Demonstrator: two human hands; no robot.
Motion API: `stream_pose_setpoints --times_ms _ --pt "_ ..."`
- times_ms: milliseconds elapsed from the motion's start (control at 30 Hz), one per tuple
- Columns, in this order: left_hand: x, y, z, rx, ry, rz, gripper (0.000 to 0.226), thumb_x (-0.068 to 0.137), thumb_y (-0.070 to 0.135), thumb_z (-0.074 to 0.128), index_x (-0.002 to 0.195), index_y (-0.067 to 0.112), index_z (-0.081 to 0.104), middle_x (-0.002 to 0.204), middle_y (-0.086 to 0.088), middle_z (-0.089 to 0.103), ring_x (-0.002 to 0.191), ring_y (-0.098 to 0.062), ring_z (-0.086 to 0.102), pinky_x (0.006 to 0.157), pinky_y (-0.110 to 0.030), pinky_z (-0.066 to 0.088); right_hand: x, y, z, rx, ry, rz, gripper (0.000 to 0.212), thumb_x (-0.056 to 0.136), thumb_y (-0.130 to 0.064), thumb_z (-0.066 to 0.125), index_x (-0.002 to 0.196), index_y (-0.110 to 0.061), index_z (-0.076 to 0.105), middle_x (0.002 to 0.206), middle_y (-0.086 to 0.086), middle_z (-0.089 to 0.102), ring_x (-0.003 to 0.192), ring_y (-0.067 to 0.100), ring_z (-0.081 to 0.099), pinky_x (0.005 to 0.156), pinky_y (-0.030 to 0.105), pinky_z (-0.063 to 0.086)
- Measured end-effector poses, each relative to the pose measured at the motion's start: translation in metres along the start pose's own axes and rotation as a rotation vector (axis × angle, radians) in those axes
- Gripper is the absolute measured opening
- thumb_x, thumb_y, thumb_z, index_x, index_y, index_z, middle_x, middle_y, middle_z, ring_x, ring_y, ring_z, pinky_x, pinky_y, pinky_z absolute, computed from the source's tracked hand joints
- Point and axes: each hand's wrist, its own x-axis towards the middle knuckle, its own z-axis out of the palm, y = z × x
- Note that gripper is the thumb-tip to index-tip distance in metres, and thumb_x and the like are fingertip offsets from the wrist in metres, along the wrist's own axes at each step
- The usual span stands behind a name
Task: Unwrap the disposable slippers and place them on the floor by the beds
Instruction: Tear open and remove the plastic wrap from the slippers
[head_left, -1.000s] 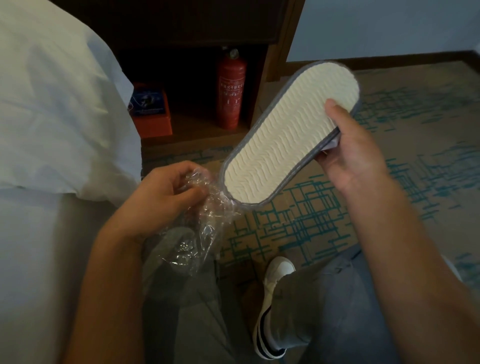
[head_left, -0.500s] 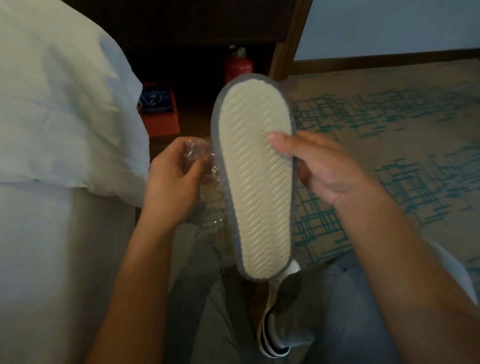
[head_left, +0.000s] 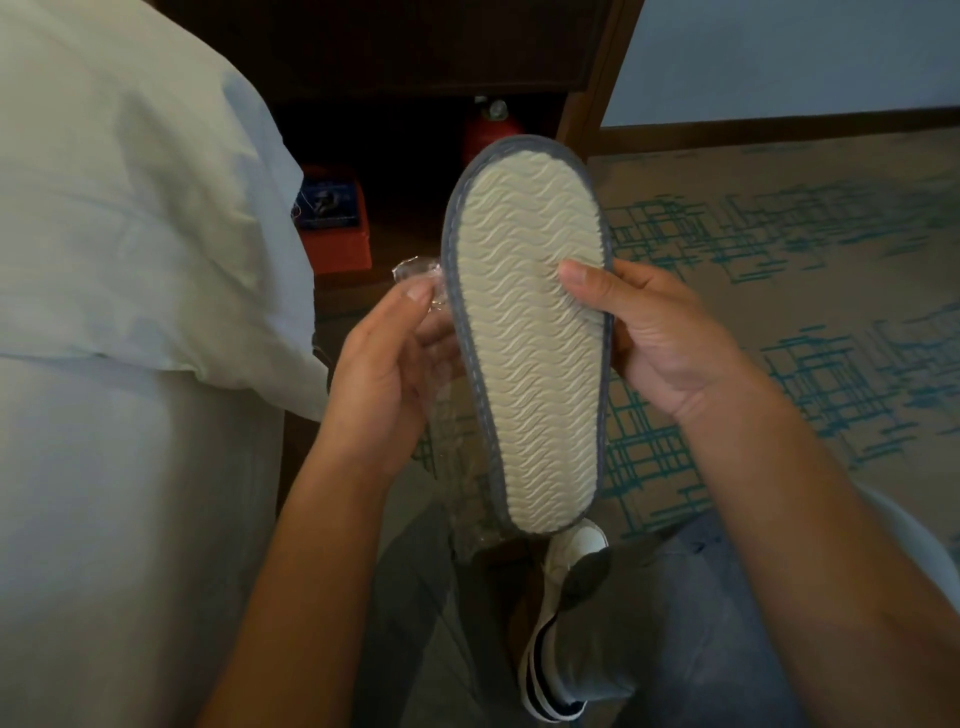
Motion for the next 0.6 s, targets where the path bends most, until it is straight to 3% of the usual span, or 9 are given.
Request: stream_pose_setpoints --times_ms 133,233,333,467,600 --pt "-0.002 0.002 0.003 0.116 -0.025 0.075 0.044 0.1 0.031 0.053 0.139 0.011 0.054 0.116 -0.007 0.071 0.105 -0.023 0.068 0.09 -0.04 0.054 0.002 -0.003 -0.002 0.101 0.032 -0.027 0.025 0.077 -0.018 0.07 0.098 -0.005 0.076 0.094 0.009 0.079 0.085 0.019 0.075 0.083 0.031 0.06" --pt "-0.004 0.002 0.006 0.307 0.068 0.228 0.046 0.1 0.023 0.058 0.143 0.015 0.047 0.117 0.005 0.072 0.103 -0.017 0.072 0.086 -0.036 0.057 0.005 -0.004 -0.004 0.143 0.096 -0.057 0.027 0.08 -0.018 0.072 0.103 -0.004 0.074 0.101 0.011 0.078 0.094 0.021 0.074 0.091 0.036 0.059" --pt "-0.003 0.001 0.003 0.47 0.1 0.359 0.039 0.098 0.017 0.061 0.135 0.009 0.052 0.111 0.001 0.072 0.098 -0.021 0.072 0.084 -0.036 0.058 0.008 -0.003 -0.009 0.054 0.231 -0.063 0.018 0.087 -0.018 0.073 0.101 -0.007 0.076 0.103 0.011 0.079 0.097 0.023 0.075 0.095 0.041 0.058" --pt "0.001 -0.002 0.0 0.623 -0.009 0.238 0.03 0.096 0.026 0.062 0.122 0.012 0.066 0.112 0.001 0.073 0.103 -0.014 0.07 0.087 -0.031 0.057 0.009 0.002 -0.005 0.005 0.264 -0.024 0.026 0.087 -0.022 0.075 0.107 -0.005 0.075 0.107 0.014 0.078 0.102 0.027 0.074 0.096 0.043 0.057" --pt "-0.003 -0.011 0.005 0.503 -0.042 0.095 0.027 0.093 0.022 0.066 0.12 0.019 0.068 0.114 0.004 0.076 0.104 -0.012 0.073 0.087 -0.029 0.06 0.009 0.011 0.005 -0.03 0.219 -0.002 0.029 0.085 -0.025 0.077 0.105 -0.004 0.076 0.106 0.015 0.077 0.102 0.029 0.074 0.097 0.045 0.056"
